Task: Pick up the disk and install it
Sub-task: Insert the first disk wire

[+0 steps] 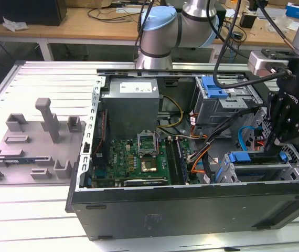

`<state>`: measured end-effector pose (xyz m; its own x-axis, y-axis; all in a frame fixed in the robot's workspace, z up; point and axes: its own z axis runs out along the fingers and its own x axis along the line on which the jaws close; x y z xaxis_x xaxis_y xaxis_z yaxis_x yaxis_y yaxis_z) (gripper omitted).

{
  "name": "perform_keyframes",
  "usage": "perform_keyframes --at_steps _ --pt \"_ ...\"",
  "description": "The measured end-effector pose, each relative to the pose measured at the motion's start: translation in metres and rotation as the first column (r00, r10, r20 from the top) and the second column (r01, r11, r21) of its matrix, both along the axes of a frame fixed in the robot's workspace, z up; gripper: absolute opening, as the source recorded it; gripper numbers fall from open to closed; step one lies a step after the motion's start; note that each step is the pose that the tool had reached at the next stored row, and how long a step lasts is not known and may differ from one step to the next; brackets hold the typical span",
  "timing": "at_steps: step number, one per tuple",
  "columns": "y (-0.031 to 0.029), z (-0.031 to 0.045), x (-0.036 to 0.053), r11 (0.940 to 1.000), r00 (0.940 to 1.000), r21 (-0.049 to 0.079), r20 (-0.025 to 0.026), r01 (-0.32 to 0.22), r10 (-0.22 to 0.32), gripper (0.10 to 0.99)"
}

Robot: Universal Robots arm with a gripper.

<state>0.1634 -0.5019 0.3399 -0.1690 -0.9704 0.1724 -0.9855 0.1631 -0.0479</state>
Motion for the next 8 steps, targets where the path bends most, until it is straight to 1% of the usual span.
perform_keyframes --at_steps 8 --pt "0.0 -0.0038 0.0 1.0 1.0 -0.004 0.0 -0.003 0.003 0.169"
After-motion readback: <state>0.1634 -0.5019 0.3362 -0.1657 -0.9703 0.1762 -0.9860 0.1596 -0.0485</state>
